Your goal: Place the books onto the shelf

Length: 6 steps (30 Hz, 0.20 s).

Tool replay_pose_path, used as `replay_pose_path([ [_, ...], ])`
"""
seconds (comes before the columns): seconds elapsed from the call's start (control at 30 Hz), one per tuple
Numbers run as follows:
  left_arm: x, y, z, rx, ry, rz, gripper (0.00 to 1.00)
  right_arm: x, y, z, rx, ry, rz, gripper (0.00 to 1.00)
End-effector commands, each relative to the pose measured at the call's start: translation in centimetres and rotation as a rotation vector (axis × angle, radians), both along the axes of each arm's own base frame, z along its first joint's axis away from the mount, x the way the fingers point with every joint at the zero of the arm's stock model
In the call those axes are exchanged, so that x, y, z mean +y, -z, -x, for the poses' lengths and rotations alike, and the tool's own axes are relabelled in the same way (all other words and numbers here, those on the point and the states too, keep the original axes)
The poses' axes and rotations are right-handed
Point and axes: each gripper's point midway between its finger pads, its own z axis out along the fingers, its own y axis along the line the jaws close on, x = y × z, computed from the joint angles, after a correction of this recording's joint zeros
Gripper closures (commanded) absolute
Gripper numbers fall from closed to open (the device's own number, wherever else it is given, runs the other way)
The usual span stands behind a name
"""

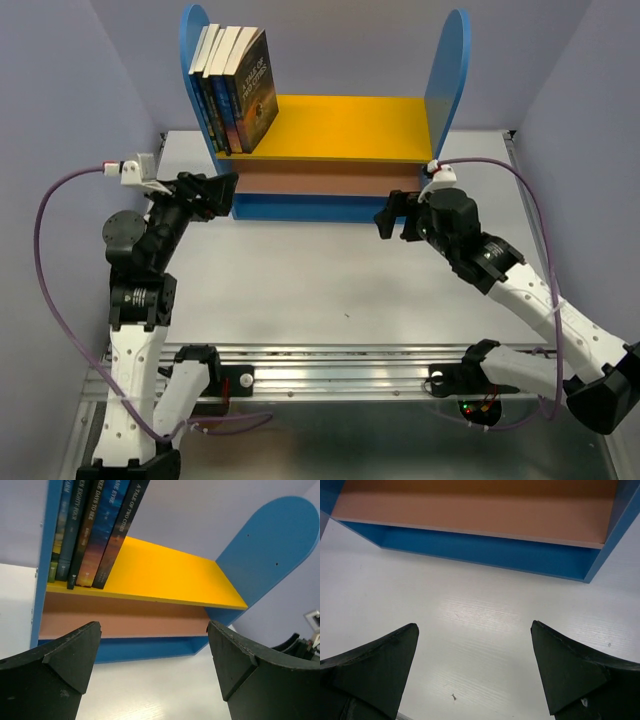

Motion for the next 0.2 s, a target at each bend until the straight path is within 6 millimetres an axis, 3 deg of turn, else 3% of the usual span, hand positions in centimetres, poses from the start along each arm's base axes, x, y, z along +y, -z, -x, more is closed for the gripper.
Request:
replay_pose_path([
  [0.0,2.0,0.2,0.3,0.027,-0.125,0.053,0.01,-1.3,-0.4,0.3,-0.030,0.064,-0.030,0.00],
  [0.17,3.2,1.8,-0.6,0.110,-0.198,0.041,0.01,-1.7,-0.3,0.7,-0.041,0.082,-0.066,0.00],
])
